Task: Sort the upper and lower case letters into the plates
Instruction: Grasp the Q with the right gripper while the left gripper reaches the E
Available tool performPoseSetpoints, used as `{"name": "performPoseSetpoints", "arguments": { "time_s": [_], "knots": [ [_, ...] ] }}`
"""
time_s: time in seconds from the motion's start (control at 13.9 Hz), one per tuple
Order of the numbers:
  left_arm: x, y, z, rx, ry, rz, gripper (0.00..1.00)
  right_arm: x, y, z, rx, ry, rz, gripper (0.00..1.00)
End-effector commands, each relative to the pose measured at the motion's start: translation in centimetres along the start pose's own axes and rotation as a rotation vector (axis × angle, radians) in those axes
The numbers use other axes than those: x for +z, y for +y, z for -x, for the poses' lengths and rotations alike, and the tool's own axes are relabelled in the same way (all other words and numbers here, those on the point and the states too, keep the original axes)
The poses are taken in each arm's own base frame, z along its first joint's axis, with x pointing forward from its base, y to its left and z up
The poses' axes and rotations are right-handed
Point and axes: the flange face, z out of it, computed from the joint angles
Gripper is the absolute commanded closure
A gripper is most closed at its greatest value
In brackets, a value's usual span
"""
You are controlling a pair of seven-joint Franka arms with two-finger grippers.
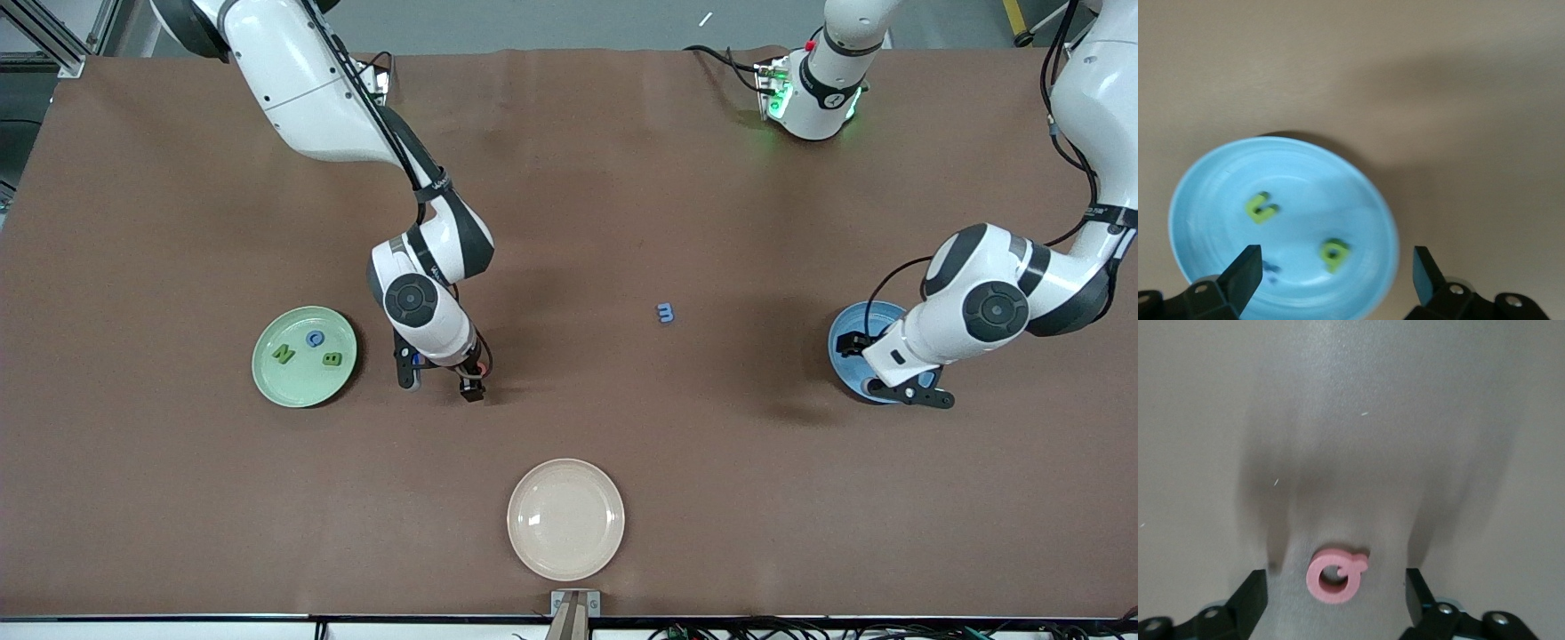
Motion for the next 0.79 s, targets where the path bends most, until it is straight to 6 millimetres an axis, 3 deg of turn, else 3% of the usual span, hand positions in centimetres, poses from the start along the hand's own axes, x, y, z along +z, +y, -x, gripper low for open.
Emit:
{"name": "performPoseSetpoints", "arguments": {
  "time_s": [0.0, 0.22, 0.43, 0.57, 0.65, 0.72],
  "knots": [
    [-2.2, 4.5, 0.5, -0.099, 0.007, -0.001, 0.01, 0.7, -0.2, -0.1, 0.001, 0.015, 0.000, 0.13],
    [-2.7, 12.2, 1.0, -0.212, 0.017, -0.010, 0.01, 0.8, -0.2, -0.2, 0.001, 0.016, 0.004, 0.31],
    [-2.6, 19.9, 2.2, -0.301, 0.024, -0.007, 0.01, 0.7, -0.3, -0.3, -0.001, 0.016, 0.003, 0.61],
    [-2.0, 23.3, 2.8, -0.355, 0.020, 0.014, 0.01, 0.8, -0.3, -0.4, -0.001, 0.016, 0.004, 0.91],
    [-1.3, 24.5, 3.1, -0.371, 0.019, 0.015, 0.01, 0.6, -0.4, -0.6, 0.005, 0.014, 0.001, 1.00],
    [-0.5, 26.0, 3.4, -0.395, 0.022, 0.011, 0.01, 0.2, -0.6, -0.8, 0.003, 0.013, -0.003, 1.00]
  ]
}}
